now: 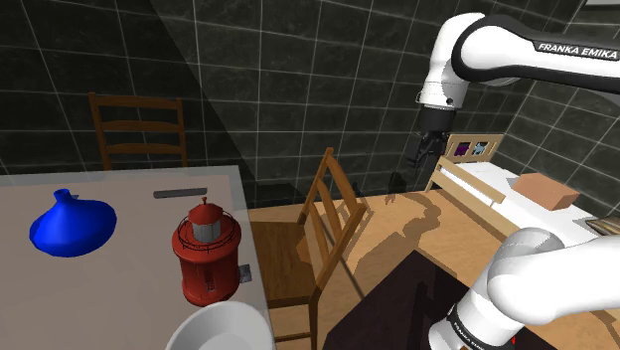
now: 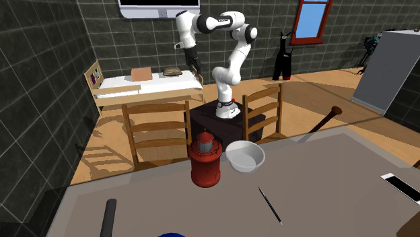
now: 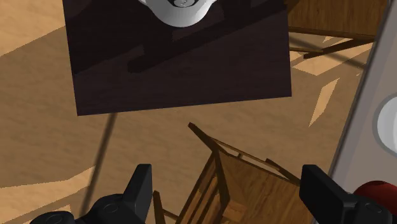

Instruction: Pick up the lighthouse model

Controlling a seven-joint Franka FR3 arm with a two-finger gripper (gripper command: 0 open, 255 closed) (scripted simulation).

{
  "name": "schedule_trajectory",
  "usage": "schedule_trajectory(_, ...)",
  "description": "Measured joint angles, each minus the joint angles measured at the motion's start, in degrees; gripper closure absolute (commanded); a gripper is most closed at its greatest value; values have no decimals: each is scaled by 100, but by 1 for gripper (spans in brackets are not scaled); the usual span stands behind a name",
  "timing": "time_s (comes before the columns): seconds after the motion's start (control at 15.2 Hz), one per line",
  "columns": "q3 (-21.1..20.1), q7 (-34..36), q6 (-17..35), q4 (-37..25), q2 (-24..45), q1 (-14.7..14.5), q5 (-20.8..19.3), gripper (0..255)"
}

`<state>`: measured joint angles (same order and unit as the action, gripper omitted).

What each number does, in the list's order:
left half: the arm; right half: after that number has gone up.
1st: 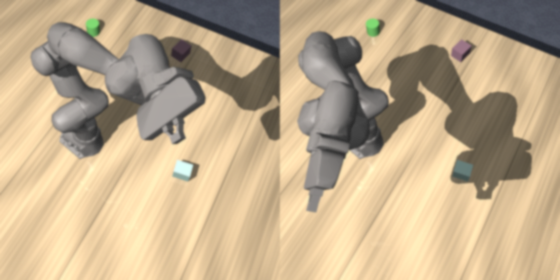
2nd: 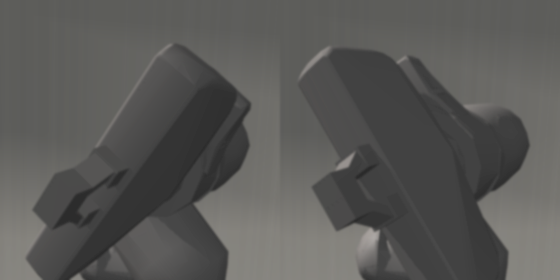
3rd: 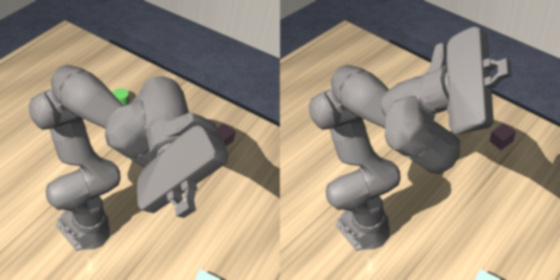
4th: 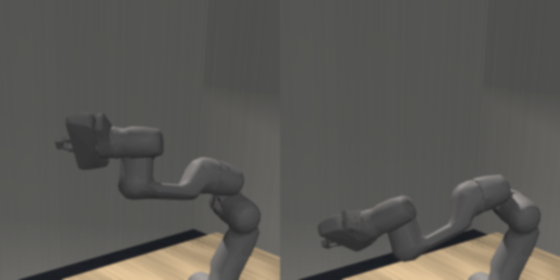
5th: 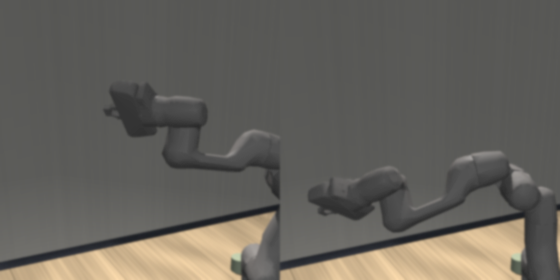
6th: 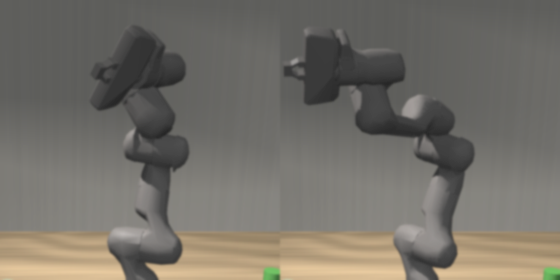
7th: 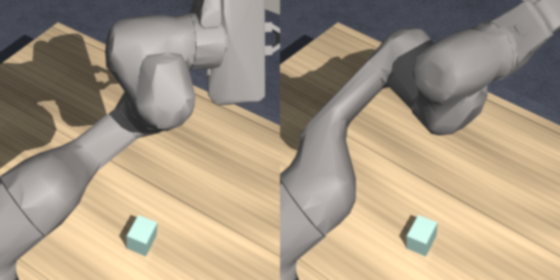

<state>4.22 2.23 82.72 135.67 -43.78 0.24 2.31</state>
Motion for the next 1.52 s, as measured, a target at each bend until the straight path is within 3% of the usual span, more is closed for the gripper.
schedule_trajectory(0.2, -104, 189, -2, -60, 144, -39, 169, 0)
schedule_trajectory(0.73, -714, 1362, 267, -519, 1304, -295, 1240, 0)
schedule_trajectory(1.52, -1350, 2955, 637, -2068, 3518, -664, 2562, 0)
